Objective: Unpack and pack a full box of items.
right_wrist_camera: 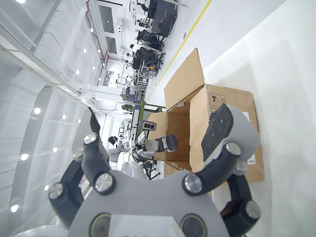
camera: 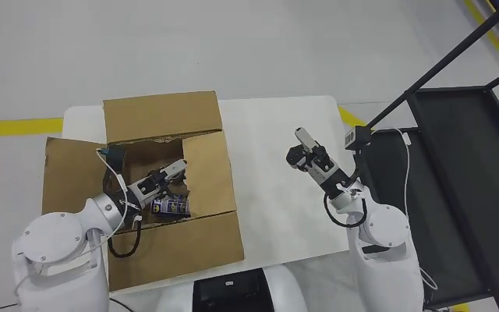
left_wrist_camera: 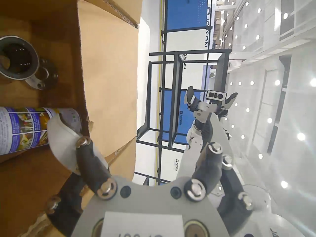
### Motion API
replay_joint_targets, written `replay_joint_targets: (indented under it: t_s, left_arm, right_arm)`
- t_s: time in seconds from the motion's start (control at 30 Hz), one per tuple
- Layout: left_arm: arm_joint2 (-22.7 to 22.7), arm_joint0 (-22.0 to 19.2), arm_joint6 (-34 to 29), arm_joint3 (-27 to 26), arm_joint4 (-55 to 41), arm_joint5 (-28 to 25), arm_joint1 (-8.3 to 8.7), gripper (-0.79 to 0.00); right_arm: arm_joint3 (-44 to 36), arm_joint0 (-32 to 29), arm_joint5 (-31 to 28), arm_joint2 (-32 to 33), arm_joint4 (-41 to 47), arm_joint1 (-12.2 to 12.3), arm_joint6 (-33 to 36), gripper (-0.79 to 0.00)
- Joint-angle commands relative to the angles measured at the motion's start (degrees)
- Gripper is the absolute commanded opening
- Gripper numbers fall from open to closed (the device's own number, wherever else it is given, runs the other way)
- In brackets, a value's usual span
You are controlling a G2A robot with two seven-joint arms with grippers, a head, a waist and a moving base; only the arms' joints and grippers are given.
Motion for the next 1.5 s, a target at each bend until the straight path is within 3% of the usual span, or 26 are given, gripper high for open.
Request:
replay_joint_targets:
  t_s: [0.0, 0.23, 0.6, 1.17, 1.2, 1.23, 1.27, 1.37, 1.4, 1.47]
  left_arm:
    - [0.0, 0.0, 0.0, 0.0, 0.0, 0.0, 0.00, 0.000]
    - [0.3, 0.2, 0.4, 0.3, -0.4, -0.2, 0.02, 0.000]
    - [5.4, -4.2, 3.0, 9.5, 3.6, -4.2, 1.57, 0.000]
    - [6.6, -4.5, 5.1, 14.3, -4.5, -8.8, 3.43, 0.000]
    - [6.6, -4.4, 5.4, 14.5, -4.7, -8.8, 3.55, -0.212]
    - [6.7, -4.4, 5.6, 14.6, -4.8, -8.8, 3.66, -0.308]
    - [6.8, -4.4, 5.9, 14.6, -4.9, -8.8, 3.78, -0.268]
    - [7.0, -4.3, 6.5, 14.6, -5.4, -8.8, 4.11, -0.339]
    - [7.0, -4.3, 6.7, 14.4, -5.8, -8.7, 4.21, -0.428]
    - [6.8, -4.2, 7.0, 13.8, -6.6, -8.4, 4.43, -0.446]
  right_arm:
    - [0.0, 0.0, 0.0, 0.0, 0.0, 0.0, 0.0, 0.000]
    - [0.0, 0.0, 0.0, 0.0, 0.0, 0.0, 0.0, 0.000]
    - [0.0, 0.0, 0.0, 0.0, 0.0, 0.0, 0.0, 0.000]
    - [0.0, 0.0, 0.0, 0.0, 0.0, 0.0, 0.0, 0.000]
    - [0.0, 0.0, 0.0, 0.0, 0.0, 0.0, 0.0, 0.000]
    - [0.0, 0.0, 0.0, 0.0, 0.0, 0.0, 0.0, 0.000]
    - [0.0, 0.0, 0.0, 0.0, 0.0, 0.0, 0.0, 0.000]
    - [0.0, 0.0, 0.0, 0.0, 0.0, 0.0, 0.0, 0.000]
    - [0.0, 0.0, 0.0, 0.0, 0.0, 0.0, 0.0, 0.000]
    - [0.0, 0.0, 0.0, 0.0, 0.0, 0.0, 0.0, 0.000]
